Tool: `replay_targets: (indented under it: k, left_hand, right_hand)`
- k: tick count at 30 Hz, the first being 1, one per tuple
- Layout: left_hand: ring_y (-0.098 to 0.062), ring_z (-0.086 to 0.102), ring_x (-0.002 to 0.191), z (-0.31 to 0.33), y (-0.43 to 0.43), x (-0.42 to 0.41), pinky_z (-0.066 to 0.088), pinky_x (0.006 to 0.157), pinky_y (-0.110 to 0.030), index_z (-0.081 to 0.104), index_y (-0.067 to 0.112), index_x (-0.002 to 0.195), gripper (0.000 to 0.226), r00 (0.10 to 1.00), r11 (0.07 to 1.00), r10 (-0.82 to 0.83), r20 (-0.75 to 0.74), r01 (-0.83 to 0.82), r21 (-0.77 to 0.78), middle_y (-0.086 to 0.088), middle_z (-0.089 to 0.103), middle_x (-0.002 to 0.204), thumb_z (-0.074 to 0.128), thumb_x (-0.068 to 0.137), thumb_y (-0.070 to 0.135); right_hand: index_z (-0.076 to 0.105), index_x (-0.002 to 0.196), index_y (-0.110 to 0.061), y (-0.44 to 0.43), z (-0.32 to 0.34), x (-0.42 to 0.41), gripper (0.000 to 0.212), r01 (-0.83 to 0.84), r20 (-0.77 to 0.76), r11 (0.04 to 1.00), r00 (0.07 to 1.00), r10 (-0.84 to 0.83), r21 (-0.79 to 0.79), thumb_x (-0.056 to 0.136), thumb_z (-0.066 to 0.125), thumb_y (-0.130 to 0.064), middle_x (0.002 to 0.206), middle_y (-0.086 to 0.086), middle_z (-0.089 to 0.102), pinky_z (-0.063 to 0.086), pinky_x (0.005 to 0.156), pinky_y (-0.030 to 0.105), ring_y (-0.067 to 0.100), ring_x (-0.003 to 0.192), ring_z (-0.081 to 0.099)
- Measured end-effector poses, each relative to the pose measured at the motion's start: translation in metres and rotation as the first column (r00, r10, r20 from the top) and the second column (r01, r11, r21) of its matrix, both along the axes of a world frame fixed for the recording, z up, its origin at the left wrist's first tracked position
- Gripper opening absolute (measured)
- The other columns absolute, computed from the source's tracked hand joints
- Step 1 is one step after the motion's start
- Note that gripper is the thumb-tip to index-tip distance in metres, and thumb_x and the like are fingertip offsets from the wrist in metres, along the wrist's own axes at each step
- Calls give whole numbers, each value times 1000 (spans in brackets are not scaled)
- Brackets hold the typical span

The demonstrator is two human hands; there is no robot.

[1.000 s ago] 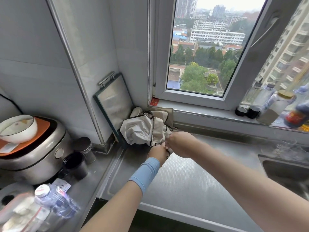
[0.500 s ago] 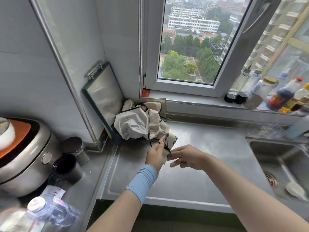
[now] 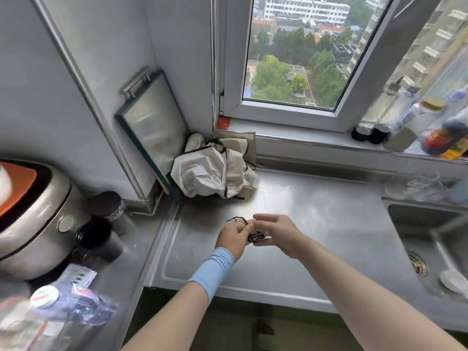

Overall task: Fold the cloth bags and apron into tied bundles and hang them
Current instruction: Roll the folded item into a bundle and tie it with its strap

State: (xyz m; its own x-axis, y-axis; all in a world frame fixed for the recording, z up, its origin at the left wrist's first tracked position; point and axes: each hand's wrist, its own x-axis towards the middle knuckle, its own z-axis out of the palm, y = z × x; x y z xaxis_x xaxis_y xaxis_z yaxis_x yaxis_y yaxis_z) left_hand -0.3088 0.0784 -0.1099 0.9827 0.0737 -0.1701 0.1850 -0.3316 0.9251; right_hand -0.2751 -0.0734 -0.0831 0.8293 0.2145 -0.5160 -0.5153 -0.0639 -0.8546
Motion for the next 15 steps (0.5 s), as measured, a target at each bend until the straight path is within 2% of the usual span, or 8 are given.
replay_targets:
  k: [3,5,6,9,12,14,15]
  left_hand:
    - [-14,55,90,-15,-6,10,45,82,-25,76,15,88,23,999,992,-33,-11,34,126,5,64,87,58,94,28]
    - [-13,45,101,-24,-10,15,40,93,-24,76,15,93,21,999,978,-39,-15,42,206,7,65,98,59,93,27]
    - [-10,41,103,-28,-14,18,37,96,-20,76,15,98,20,999,980,-27,-21,31,198,9,63,103,61,92,27]
    - [4,48,96,-36,-25,24,32,85,0,74,15,108,21,999,995,20,-31,-16,101,13,58,105,64,90,20]
    - [23,51,92,-52,-41,29,40,85,0,69,9,109,21,994,996,79,-70,-77,35,17,60,102,66,89,16]
    - [22,52,88,-63,-53,32,40,84,-1,70,9,107,20,992,995,76,-99,-69,67,18,61,99,64,90,17]
    - [18,54,86,-66,-60,33,39,81,1,72,10,105,18,991,994,76,-112,-67,82,19,59,96,63,90,16]
  right_hand:
    - [65,122,-6,-2,-15,1,44,19,67,999,998,-17,-25,80,79,-8,111,6,72,60,80,48,26,101,70]
    - [67,121,-7,-7,-21,4,40,28,111,999,994,-23,-44,81,74,-3,111,4,73,61,81,44,20,97,71]
    - [69,117,-8,-10,-26,7,37,26,137,998,990,-19,-54,81,72,0,111,4,72,61,82,39,17,94,70]
    - [72,102,-28,-18,-37,10,33,-24,230,992,972,52,-120,81,72,-2,111,1,73,58,87,35,10,97,68]
    - [69,107,-38,-34,-66,16,37,-89,279,976,949,144,-201,75,76,-20,110,-7,73,56,93,40,12,106,68]
    - [69,103,-41,-43,-76,18,34,-90,251,968,956,150,-235,75,76,-22,108,-8,74,55,95,39,11,105,68]
    - [70,100,-39,-46,-77,20,31,-74,222,972,967,124,-221,79,74,-17,104,-7,75,55,95,36,12,103,69]
